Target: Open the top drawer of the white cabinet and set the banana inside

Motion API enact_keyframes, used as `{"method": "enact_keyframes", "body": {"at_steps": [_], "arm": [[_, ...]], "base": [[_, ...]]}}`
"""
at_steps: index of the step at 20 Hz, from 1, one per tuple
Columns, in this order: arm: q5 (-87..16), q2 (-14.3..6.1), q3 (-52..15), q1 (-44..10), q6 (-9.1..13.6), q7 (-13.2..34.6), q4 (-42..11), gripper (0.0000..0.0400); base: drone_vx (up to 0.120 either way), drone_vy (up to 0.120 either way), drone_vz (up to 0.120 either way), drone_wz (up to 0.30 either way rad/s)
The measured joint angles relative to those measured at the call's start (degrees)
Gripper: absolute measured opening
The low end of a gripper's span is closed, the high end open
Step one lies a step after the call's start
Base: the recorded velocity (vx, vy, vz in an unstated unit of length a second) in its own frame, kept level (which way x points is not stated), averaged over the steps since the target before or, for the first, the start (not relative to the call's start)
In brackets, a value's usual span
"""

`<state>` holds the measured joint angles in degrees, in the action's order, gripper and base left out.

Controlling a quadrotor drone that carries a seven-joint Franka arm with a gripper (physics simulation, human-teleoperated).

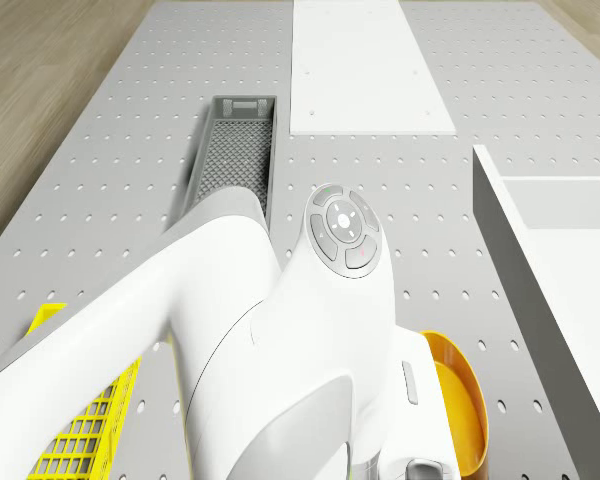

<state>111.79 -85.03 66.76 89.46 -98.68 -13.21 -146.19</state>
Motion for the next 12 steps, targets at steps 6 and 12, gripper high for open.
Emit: {"method": "enact_keyframes", "body": {"at_steps": [6,12], "arm": [[-0.04,-0.08,0.0,0.04,-0.07,-0.02,0.01,0.019],[-0.07,-0.15,-0.01,0.07,-0.14,-0.05,0.01,0.019]], "base": [[-0.12,-0.02,0.12,0.0],[-0.12,-0.12,0.12,0.0]]}}
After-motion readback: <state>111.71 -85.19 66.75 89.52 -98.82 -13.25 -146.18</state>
